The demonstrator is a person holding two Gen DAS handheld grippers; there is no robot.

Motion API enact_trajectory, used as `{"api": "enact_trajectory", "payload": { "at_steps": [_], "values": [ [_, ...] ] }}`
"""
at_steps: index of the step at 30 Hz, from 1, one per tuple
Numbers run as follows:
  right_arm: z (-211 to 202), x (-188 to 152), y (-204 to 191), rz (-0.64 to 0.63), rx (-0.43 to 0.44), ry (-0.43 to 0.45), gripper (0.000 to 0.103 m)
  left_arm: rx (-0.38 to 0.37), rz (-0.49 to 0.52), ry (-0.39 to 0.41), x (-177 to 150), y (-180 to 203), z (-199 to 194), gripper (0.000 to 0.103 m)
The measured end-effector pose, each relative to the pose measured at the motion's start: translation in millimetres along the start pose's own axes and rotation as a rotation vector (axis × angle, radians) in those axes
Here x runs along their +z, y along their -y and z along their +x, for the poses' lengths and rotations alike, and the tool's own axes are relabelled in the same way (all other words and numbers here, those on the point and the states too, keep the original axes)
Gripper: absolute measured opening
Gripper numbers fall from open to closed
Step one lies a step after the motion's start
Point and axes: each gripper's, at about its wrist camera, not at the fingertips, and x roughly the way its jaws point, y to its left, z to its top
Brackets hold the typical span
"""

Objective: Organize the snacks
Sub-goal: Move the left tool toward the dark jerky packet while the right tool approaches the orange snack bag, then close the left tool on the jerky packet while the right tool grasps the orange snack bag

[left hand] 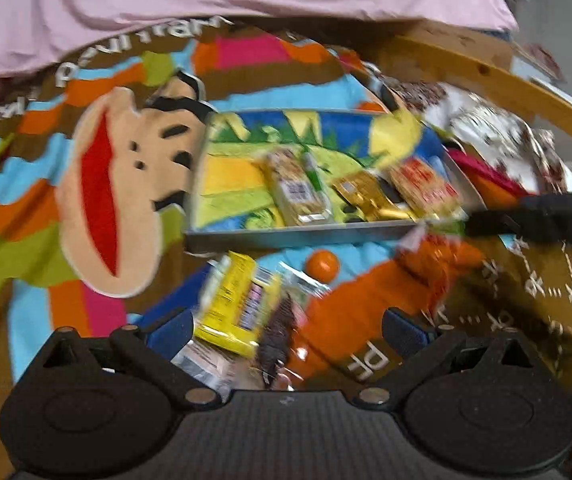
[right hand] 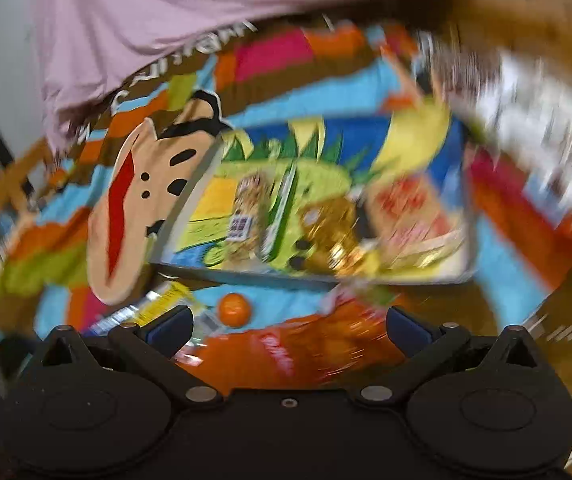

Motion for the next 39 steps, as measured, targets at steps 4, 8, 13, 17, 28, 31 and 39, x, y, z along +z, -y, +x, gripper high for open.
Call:
{"api": "enact_trajectory", "payload": {
  "at_steps": [4, 8, 13, 17, 28, 31, 39],
  "values": [
    [28.9, 0.8, 9.8, 0.103, 0.035, -0.099, 0.103, -0.064, 0.017, -0.003, -6.2, -4.6, 12.8, 0.103],
    [43.6, -2.4, 16.6, 0.100, -0.026, -0.129, 0.102, -0.111, -0.019, -0.046, -6.7, -18.8, 33.5, 0.103],
    [55.7, 1.5, 33.1, 0.213, -0.041, -0.126, 0.103, -0.195, -0.075, -0.041, -10.8, -33.4, 41.2, 0.102],
    [66.2, 5.0, 37.7, 0.257, -0.066, -0.121, 0.103, -0.216, -0.075, 0.000, -13.5, -33.6, 39.6, 0.100],
    [76.6, -3.1, 26.3, 0.101, -0.100, -0.090, 0.093, -0.223, 0.017, 0.010, -15.4, -20.0, 43.7, 0.088],
    [72.9, -8.9, 19.4, 0.002, -0.139, -0.086, 0.081, -0.183, 0.063, -0.001, -16.0, -14.7, 43.1, 0.072],
    [67.6, -20.9, 14.7, -0.146, -0.145, -0.097, 0.055, -0.148, 0.065, -0.007, -16.4, -12.2, 37.4, 0.057]
  ]
}}
